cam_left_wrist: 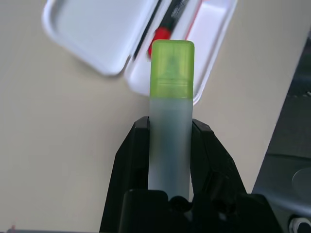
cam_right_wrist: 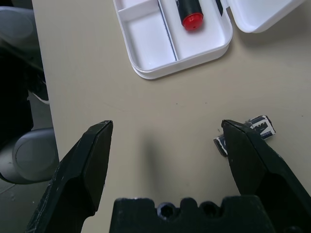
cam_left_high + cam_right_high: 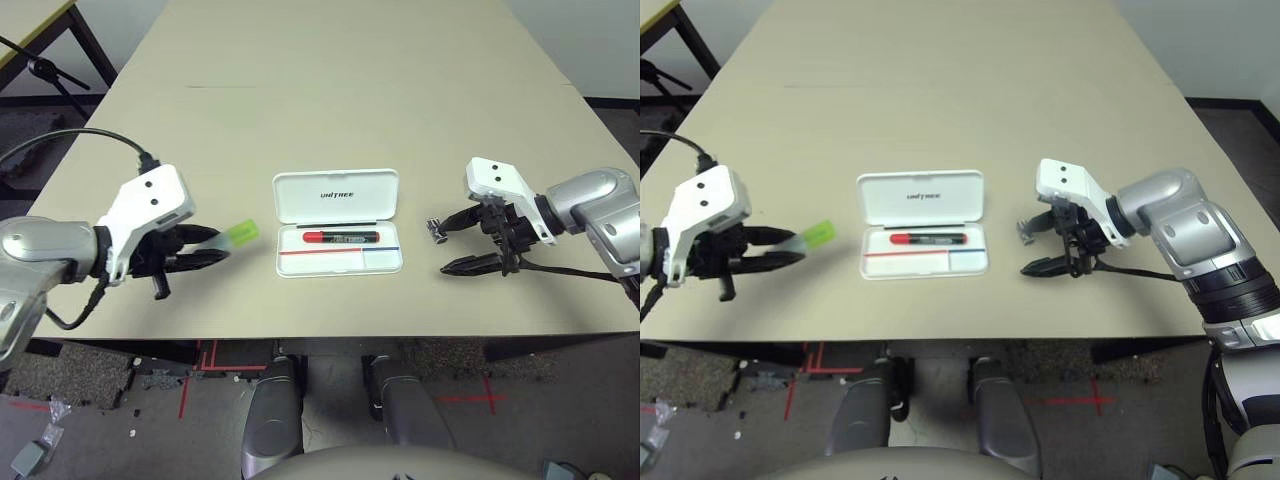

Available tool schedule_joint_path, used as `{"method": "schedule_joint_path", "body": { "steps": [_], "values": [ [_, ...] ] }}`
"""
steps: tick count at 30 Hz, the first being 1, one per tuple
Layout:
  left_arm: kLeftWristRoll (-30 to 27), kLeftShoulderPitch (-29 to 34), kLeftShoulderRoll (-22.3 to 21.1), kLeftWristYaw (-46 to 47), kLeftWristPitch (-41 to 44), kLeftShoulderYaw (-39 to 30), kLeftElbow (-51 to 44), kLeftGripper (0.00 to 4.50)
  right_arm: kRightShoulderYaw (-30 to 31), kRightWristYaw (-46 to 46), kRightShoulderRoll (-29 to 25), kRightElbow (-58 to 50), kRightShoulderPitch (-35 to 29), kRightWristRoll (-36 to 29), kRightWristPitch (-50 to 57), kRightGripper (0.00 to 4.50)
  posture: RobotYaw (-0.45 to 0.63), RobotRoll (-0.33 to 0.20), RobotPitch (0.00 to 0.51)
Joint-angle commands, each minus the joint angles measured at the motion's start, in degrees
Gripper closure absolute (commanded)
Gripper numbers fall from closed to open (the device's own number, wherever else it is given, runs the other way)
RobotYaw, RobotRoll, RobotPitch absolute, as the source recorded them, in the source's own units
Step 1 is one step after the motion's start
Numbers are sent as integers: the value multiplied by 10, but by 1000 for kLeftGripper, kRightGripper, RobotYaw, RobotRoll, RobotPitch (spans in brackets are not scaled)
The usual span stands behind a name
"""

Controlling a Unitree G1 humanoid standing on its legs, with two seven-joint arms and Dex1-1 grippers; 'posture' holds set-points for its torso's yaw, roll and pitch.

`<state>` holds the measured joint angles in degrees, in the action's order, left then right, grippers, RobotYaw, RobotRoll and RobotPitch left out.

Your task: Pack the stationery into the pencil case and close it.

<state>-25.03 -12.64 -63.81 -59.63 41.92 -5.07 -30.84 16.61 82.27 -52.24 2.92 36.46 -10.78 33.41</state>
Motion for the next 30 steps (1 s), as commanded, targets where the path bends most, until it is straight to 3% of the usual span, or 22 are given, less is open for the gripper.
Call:
{"method": "schedule_joint_path", "body": {
  "steps": [1,8,13,30],
  "values": [
    [4,-47,18,18,21,54,-26,3415,3,3,-2,3,-2,3,-2,0,62,0,165],
    [65,-156,82,23,20,210,-9,3415,4,-1,4,0,-1,5,-2,0,48,0,162],
    [95,-201,121,9,14,274,11,3415,2,-5,2,-6,-7,5,-1,0,32,0,161],
    [175,-261,197,-26,-32,354,123,3415,-6,-22,-3,-37,-32,-3,15,0,-13,0,161]
  ]
}}
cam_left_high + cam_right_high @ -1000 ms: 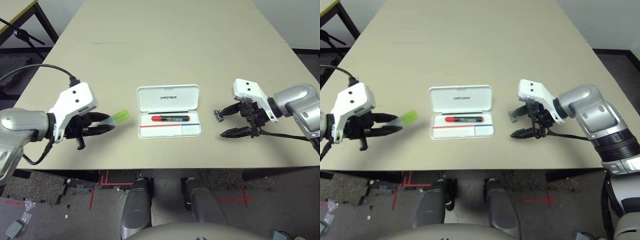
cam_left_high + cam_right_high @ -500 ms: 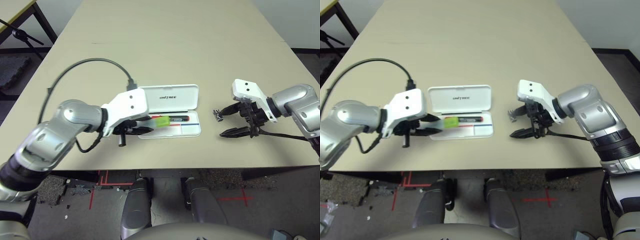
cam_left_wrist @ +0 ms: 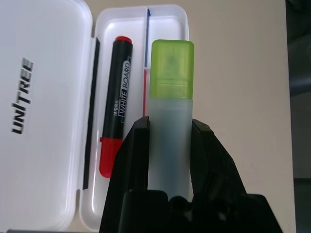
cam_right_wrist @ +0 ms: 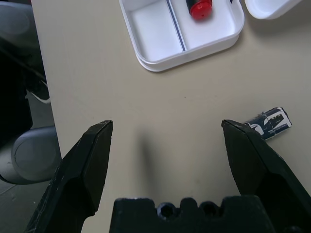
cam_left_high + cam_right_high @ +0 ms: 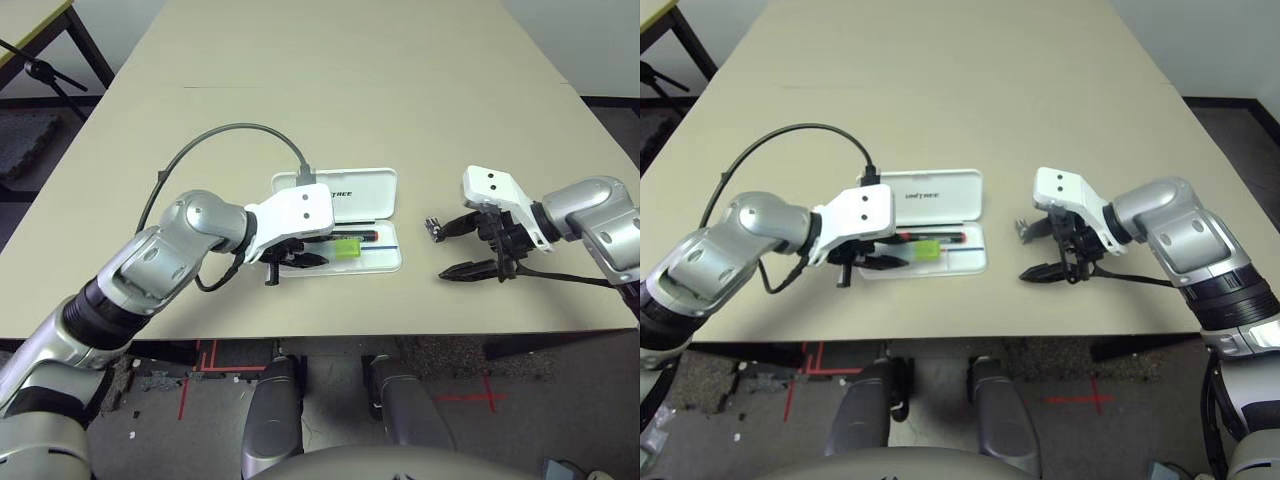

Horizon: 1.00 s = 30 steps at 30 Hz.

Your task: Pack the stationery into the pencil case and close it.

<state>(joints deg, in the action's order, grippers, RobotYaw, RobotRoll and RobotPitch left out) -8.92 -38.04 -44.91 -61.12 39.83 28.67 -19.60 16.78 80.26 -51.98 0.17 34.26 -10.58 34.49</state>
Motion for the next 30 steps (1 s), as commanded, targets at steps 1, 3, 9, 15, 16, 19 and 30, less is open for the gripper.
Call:
{"method": "schedule_joint_path", "body": {
  "steps": [1,3,9,15,16,19,30],
  "values": [
    [17,-6,11,-13,-13,17,14,3415,-8,-3,-6,-11,-11,-5,5,0,-17,0,161],
    [25,-6,16,-15,-18,20,24,3415,-9,-5,-7,-10,-13,-5,4,0,-18,0,161],
    [42,-8,23,-25,-30,19,46,3415,-9,-10,-4,-11,-13,-5,3,0,-18,0,161],
    [50,-6,29,-26,-31,16,50,3415,-7,-13,-2,-10,-10,-5,2,0,-14,0,160],
    [50,-5,30,-26,-29,14,48,3065,-7,-13,-2,-9,-10,-5,1,0,-13,0,160],
    [52,-3,33,-26,-27,11,46,2041,-6,-14,-1,-8,-9,-4,0,0,-13,0,160],
    [-8,8,-3,-32,-7,-101,-34,38,-7,-14,2,7,-1,0,-6,0,1,0,158]
  ]
}}
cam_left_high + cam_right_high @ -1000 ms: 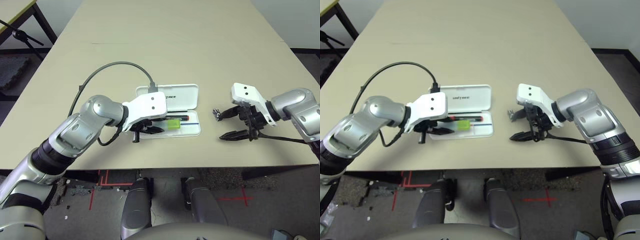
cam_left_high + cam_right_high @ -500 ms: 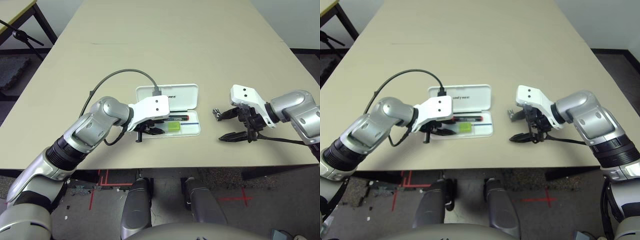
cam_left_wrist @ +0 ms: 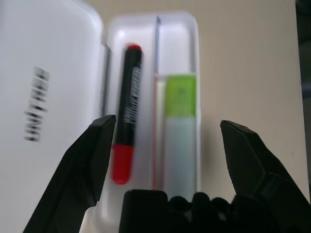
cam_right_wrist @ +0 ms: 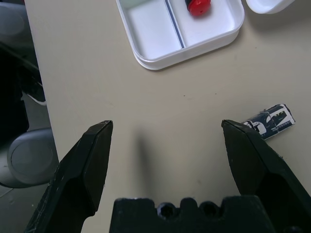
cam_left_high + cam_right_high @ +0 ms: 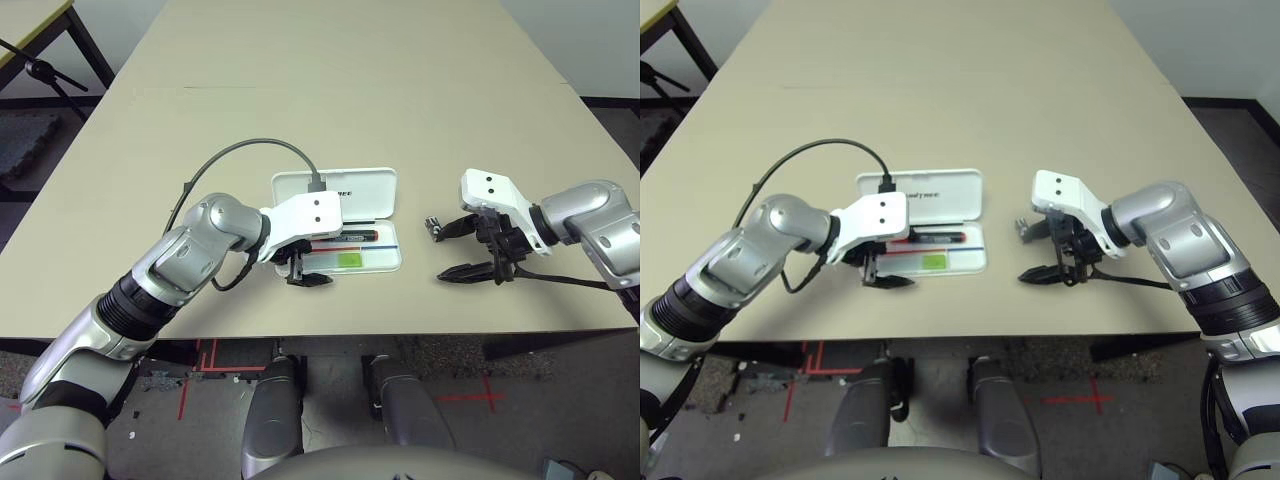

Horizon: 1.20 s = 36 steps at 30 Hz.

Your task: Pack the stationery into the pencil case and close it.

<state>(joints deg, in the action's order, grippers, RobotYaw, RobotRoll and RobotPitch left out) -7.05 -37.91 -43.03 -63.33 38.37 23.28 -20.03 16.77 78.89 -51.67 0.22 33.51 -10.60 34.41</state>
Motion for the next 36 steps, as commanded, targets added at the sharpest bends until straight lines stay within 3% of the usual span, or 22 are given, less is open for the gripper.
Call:
{"method": "schedule_joint_path", "body": {
  "steps": [1,5,10,17,23,27,32,36],
  "values": [
    [-35,12,-34,-12,6,-66,-36,38,-8,-1,-2,9,6,0,-6,0,4,0,158],
    [-74,35,-95,-32,8,-142,-62,38,-13,0,-3,20,8,-2,-14,0,13,0,157],
    [-110,50,-121,-28,16,-188,-80,38,-31,-17,22,23,17,-22,3,0,24,0,155],
    [-116,67,-116,-7,20,-180,-85,38,-106,-190,102,1,64,-28,137,0,16,0,155],
    [-111,62,-107,0,15,-164,-74,38,-179,-346,176,-27,109,-38,329,0,-3,0,161],
    [-106,60,-103,2,9,-155,-66,38,-238,-481,262,-57,122,-12,413,0,-9,0,162],
    [-104,55,-100,4,5,-148,-60,38,-264,-558,318,-107,120,-7,490,0,-13,0,161],
    [-102,51,-98,5,3,-144,-55,38,-250,-578,319,-133,87,-13,517,0,-17,0,160]
  ]
}}
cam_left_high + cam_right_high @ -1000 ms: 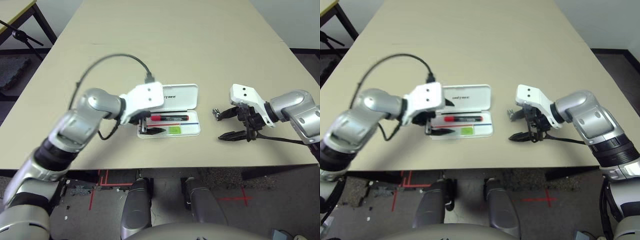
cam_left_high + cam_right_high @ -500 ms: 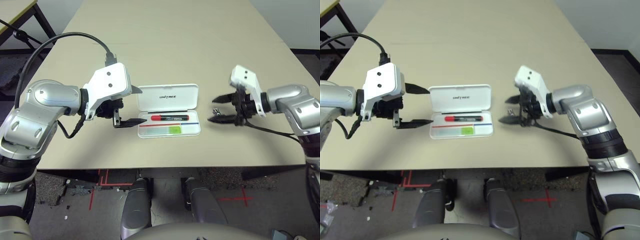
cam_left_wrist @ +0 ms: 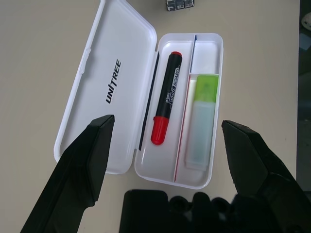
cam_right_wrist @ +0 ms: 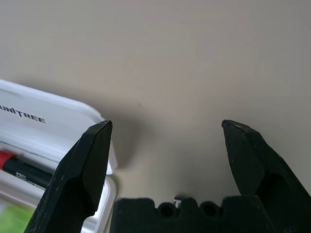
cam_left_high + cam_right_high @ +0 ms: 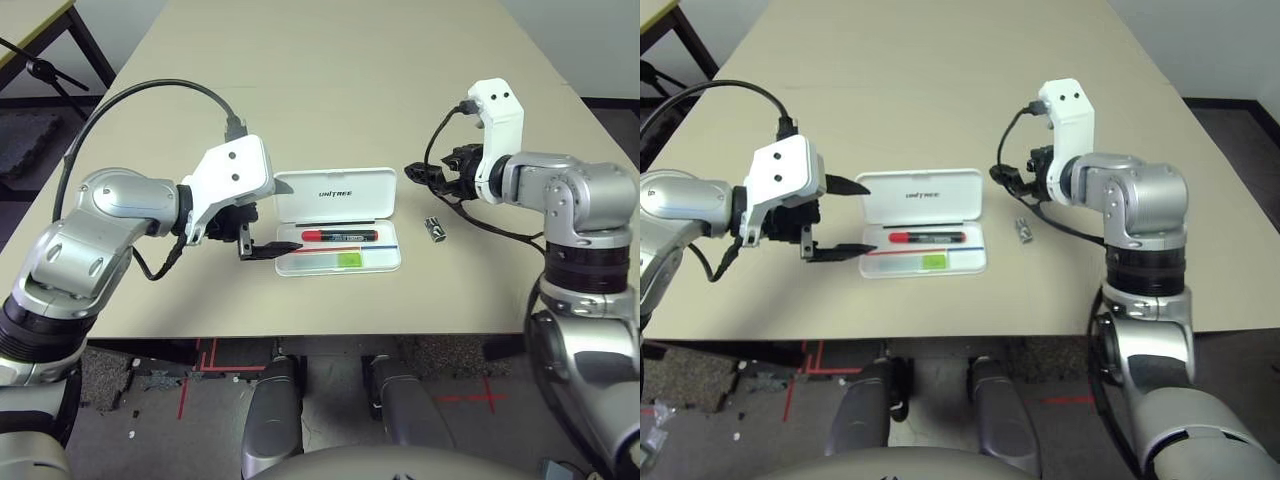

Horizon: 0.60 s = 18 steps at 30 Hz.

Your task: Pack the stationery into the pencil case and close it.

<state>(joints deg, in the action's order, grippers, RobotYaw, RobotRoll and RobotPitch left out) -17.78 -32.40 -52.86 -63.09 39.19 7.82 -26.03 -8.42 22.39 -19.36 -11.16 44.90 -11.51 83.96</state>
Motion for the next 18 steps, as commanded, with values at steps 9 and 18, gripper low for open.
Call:
{"method": "schedule_joint_path", "body": {
  "steps": [9,18],
  "values": [
    [7,-4,3,7,-4,15,3,38,54,-8,-46,-37,-93,-18,6,0,-11,0,165],
    [9,-1,1,14,0,16,0,38,93,-6,-58,-20,-125,-27,-20,0,-4,0,166]
  ]
}}
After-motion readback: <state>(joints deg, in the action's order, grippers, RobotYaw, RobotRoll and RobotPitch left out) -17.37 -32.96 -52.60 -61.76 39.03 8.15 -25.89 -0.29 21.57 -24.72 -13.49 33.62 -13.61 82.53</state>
